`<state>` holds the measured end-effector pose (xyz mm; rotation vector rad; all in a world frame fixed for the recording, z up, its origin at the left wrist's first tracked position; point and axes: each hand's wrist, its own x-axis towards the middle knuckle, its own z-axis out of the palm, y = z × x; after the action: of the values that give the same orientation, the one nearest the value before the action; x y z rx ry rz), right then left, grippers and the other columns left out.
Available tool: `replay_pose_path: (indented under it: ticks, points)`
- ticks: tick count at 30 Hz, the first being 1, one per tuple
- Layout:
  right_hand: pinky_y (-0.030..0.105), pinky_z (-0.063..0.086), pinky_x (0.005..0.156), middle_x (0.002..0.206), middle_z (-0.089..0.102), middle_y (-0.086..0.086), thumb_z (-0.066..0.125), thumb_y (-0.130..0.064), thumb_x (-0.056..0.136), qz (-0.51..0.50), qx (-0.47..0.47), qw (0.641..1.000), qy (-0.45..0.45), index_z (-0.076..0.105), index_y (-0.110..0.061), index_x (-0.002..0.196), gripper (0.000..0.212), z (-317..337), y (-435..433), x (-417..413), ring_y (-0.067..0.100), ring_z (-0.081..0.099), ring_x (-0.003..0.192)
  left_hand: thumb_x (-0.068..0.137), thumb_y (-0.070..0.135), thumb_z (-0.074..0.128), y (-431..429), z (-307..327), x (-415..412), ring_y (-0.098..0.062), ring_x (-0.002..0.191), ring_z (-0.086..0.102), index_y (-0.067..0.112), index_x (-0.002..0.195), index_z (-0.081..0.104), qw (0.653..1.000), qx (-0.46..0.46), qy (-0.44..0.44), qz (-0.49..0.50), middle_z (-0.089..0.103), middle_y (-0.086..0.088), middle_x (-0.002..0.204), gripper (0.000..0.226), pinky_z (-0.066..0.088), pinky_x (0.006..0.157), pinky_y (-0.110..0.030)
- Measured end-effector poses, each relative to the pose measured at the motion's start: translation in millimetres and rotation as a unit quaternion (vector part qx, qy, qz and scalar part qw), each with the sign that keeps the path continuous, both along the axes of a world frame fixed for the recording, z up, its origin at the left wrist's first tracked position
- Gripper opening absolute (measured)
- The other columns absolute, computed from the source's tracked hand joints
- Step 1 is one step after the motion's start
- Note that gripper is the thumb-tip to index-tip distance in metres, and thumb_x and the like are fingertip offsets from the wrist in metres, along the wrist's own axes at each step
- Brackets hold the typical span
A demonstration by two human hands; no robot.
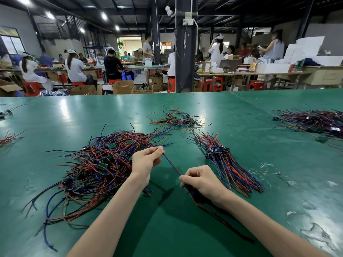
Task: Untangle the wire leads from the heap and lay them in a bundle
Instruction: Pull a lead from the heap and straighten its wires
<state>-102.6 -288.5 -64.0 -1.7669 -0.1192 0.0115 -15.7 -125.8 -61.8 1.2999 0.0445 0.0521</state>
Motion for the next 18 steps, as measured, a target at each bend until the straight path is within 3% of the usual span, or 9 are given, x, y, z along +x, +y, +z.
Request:
replay_pose_path:
  ticks: [3,6,18]
  points:
    - [0.012,0.03,0.038,0.039,0.05,-0.006,0.063,-0.002,0.084,0.003,0.006,1.0,0.001,0.064,-0.005,0.057,0.028,0.2,0.3,-1.2,0.004,0.04,0.032,0.081,0.005,0.068,-0.4,5.7,-4.6,-0.006,0.05,0.057,0.001,0.079,0.07,0.992,-0.102,0.054,-0.041,0.068,-0.002,0.066,0.005,0.05,0.05,-0.014]
    - [0.013,0.031,0.039,0.04,0.051,-0.006,0.064,-0.003,0.084,0.003,-0.001,1.0,0.0,0.064,-0.006,0.057,0.028,0.8,0.8,-1.1,0.004,0.041,0.033,0.084,0.009,0.066,-1.8,7.8,-7.5,-0.005,0.051,0.06,0.001,0.086,0.07,0.983,-0.143,0.084,-0.074,0.07,-0.001,0.066,0.01,0.05,0.049,-0.016]
    - [0.015,0.033,0.04,0.042,0.052,-0.004,0.064,-0.005,0.084,0.003,-0.013,1.0,0.002,0.064,-0.008,0.055,0.029,0.0,1.1,-1.0,0.006,0.043,0.035,0.089,0.009,0.06,-7.1,6.5,-8.9,-0.002,0.049,0.058,0.001,0.088,0.065,0.987,-0.113,0.076,-0.09,0.071,0.0,0.066,0.009,0.046,0.044,-0.013]
